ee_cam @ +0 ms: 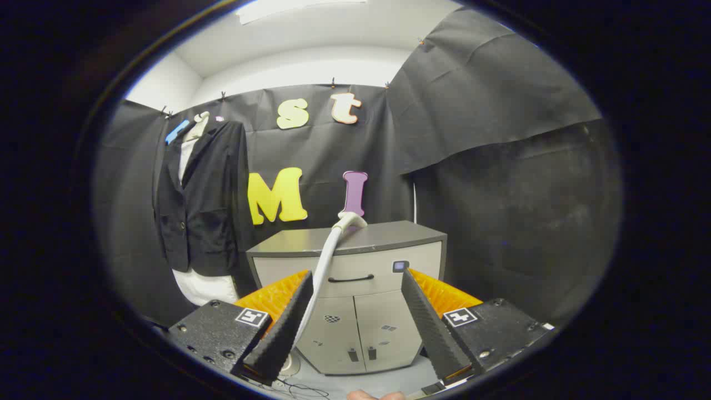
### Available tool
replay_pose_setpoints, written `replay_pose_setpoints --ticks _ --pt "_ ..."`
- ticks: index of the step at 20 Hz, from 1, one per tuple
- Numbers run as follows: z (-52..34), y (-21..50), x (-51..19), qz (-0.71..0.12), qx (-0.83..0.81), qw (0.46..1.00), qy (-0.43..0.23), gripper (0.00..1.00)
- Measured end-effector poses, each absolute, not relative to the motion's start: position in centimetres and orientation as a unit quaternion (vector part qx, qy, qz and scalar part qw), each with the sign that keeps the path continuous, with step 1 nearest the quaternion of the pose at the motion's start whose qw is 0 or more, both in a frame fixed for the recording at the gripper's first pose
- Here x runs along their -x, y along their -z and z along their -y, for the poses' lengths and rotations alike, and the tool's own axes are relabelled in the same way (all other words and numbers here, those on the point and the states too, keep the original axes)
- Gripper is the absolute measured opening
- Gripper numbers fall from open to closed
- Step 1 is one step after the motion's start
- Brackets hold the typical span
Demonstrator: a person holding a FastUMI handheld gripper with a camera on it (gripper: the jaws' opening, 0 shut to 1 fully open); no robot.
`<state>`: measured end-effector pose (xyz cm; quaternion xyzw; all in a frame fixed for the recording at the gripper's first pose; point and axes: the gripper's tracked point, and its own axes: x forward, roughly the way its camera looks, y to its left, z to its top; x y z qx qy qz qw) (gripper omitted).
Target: Iron the clothes twice with a garment steamer, once on the left side and once on the right side.
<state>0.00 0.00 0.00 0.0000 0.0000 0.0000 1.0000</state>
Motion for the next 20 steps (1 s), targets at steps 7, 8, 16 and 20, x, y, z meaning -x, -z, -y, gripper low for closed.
replay_pose_setpoints --ticks 7,8,16,20 --pt "0.9 0.4 0.6 -0.006 -0.006 1.000 0.017 0.99" --pt "0.9 0.6 0.7 -0.005 -0.005 1.000 0.019 0.99" --pt "0.0 1.1 2.2 -0.006 -0.002 0.999 0.044 0.99" --pt "-1.2 0.6 2.2 -0.009 -0.006 0.998 0.059 0.99"
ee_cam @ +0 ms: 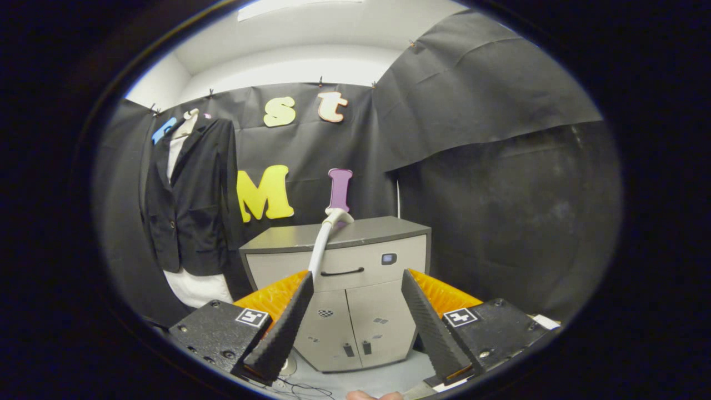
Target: Iron the clothes twice with a garment steamer, once on the left side and once on the right side.
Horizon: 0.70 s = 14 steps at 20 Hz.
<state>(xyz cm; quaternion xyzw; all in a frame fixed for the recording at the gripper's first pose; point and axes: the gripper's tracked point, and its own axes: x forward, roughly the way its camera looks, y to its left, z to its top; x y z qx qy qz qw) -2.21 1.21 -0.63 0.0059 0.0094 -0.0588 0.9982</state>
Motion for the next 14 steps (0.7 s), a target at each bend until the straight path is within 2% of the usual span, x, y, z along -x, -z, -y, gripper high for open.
replay_pose_setpoints --ticks 5,7,14 --pt "-2.6 0.3 0.6 -0.030 -0.015 0.997 0.071 0.99" --pt "-3.2 -0.3 -1.3 -0.039 -0.019 0.997 0.057 0.99" --pt "-5.6 -3.9 -14.4 -0.077 -0.006 0.997 -0.015 0.99"
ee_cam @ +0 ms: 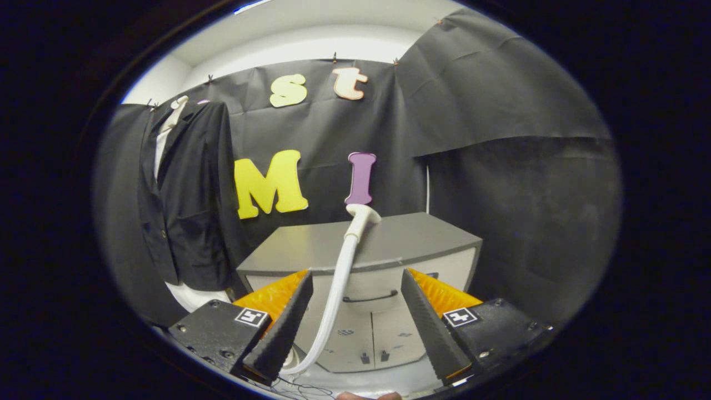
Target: Iron the clothes twice with a garment steamer, once on the left side and once on the right side.
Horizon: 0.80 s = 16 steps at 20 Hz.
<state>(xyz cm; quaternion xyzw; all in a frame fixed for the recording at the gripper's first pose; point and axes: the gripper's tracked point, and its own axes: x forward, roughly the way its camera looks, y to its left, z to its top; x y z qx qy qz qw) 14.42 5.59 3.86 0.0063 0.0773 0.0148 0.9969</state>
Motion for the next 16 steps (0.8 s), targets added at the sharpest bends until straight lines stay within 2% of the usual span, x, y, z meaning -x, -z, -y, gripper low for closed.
replay_pose_setpoints --ticks 7,16 --pt "-6.0 -6.4 -26.8 -0.126 -0.009 0.991 -0.053 0.99" --pt "-4.8 -2.9 -36.9 -0.246 -0.003 0.969 -0.034 0.97"
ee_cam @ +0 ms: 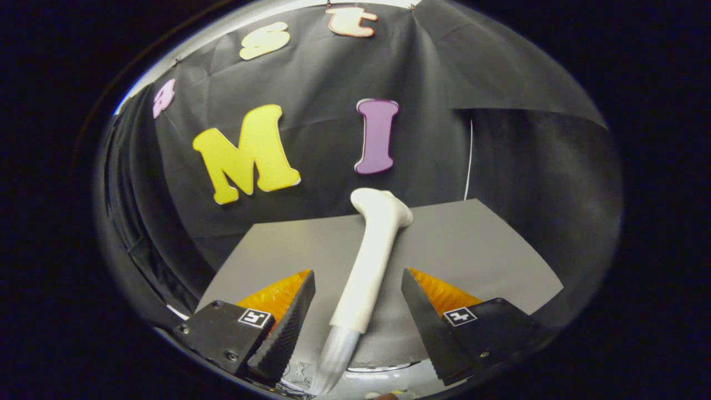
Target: Iron the clothes twice with a garment steamer, once on the left side and once on the right side.
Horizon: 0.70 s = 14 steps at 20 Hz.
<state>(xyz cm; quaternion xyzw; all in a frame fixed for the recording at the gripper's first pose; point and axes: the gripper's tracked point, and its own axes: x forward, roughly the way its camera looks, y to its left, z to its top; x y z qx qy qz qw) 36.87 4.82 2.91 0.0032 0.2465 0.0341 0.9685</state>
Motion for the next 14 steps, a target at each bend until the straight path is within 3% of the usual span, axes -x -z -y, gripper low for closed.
replay_pose_setpoints --ticks 4,6,7,14 --pt "-4.2 -1.3 -39.6 -0.297 -0.004 0.955 -0.019 0.95" --pt "-3.7 -0.1 -40.3 -0.329 -0.015 0.944 -0.004 0.88" --pt "-3.9 0.1 -40.2 -0.343 -0.019 0.939 -0.003 0.78" --pt "-4.1 0.8 -41.4 -0.350 -0.001 0.936 0.041 0.59"
